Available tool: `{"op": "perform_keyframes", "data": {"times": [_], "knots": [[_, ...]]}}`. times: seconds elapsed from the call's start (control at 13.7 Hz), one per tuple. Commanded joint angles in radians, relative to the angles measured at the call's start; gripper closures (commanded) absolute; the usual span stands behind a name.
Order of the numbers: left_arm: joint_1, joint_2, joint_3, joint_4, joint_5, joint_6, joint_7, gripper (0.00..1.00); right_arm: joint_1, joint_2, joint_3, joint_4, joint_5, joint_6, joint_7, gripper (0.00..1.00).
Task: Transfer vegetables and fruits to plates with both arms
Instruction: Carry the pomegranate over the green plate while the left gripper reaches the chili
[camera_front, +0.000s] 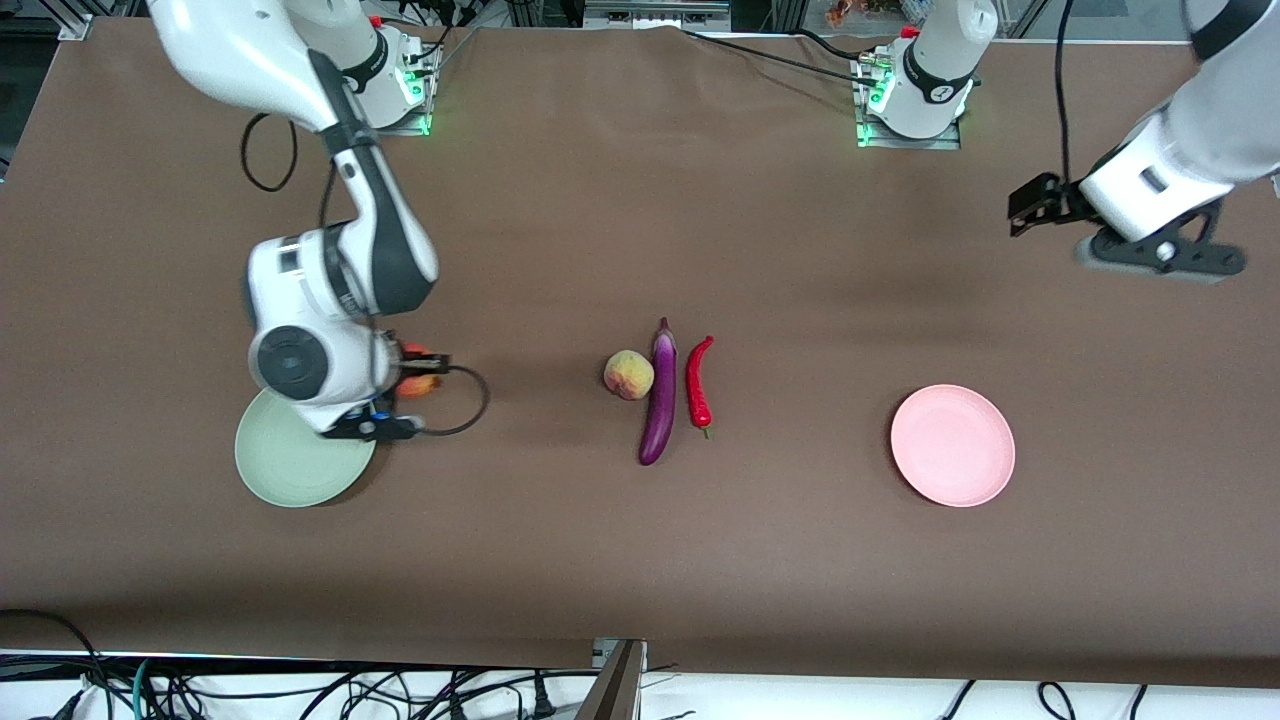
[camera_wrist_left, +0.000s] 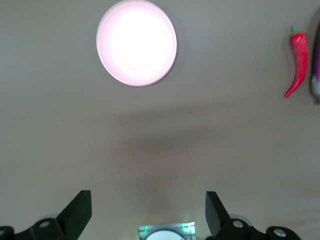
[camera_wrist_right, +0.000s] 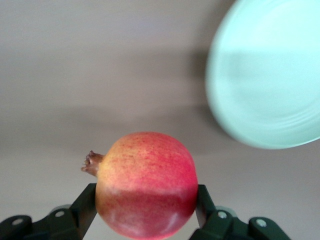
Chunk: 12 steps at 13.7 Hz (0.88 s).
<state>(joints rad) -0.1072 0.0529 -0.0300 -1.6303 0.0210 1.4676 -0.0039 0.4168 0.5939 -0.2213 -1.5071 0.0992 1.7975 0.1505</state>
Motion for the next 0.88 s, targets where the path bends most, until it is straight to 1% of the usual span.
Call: {"op": "perform_keyframes", "data": {"times": [0.0, 0.15, 0.29, 0.37, 0.51, 0.58, 0.8], "knots": [[-0.003, 0.048, -0.004, 0.049, 0.025, -0.038, 0.012, 0.0, -0.1, 0.006, -0.017, -0.005, -0.003, 0.06, -0.168, 0.8], [-0.008, 0.062, -0.004, 0.053, 0.022, -0.035, 0.007, 0.0, -0.148, 0.035, -0.018, -0.005, -0.007, 0.149, -0.26, 0.81], [-0.022, 0.099, -0.007, 0.11, 0.008, -0.036, -0.001, 0.0, -0.228, 0.07, -0.015, -0.005, -0.001, 0.23, -0.388, 0.81], [-0.043, 0.119, -0.016, 0.13, -0.001, -0.033, -0.008, 0.0, -0.248, 0.084, -0.013, -0.005, 0.008, 0.253, -0.403, 0.81], [-0.083, 0.154, -0.018, 0.142, -0.1, -0.009, -0.133, 0.0, -0.251, 0.095, -0.015, -0.005, 0.013, 0.264, -0.405, 0.8], [-0.097, 0.166, -0.019, 0.141, -0.124, 0.034, -0.209, 0.0, -0.253, 0.095, -0.015, -0.005, 0.013, 0.264, -0.407, 0.8], [-0.195, 0.237, -0.019, 0.133, -0.131, 0.143, -0.35, 0.0, -0.263, 0.104, -0.015, -0.005, 0.014, 0.295, -0.413, 0.8]]}}
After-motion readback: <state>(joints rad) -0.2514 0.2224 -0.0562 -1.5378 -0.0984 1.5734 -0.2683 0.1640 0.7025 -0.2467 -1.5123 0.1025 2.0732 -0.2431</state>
